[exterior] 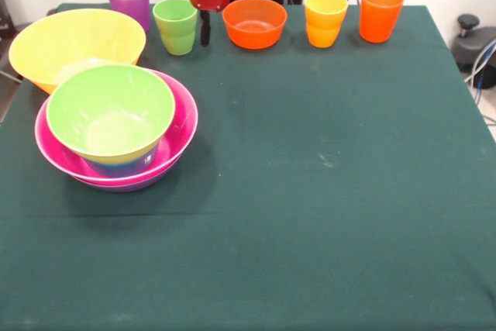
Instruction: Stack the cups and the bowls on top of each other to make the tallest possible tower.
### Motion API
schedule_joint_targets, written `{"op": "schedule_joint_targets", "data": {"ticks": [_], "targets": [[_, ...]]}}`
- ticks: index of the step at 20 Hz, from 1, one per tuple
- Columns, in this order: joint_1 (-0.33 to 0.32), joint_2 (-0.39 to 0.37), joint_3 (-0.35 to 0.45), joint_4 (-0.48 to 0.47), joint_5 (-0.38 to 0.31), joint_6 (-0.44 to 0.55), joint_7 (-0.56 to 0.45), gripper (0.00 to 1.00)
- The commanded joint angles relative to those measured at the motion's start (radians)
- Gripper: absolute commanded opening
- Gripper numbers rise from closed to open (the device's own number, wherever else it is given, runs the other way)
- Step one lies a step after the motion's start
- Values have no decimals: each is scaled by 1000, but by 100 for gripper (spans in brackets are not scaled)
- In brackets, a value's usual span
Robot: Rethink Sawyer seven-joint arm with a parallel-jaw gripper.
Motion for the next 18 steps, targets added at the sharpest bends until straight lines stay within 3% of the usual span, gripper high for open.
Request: {"op": "schedule_joint_targets", "data": {"ticks": [1,5,18], "targets": [[-5,-5,119,59,7,9,109,100],[4,-38,109,62,8,53,109,100],[0,-58,106,65,-5,60,94,100]]}}
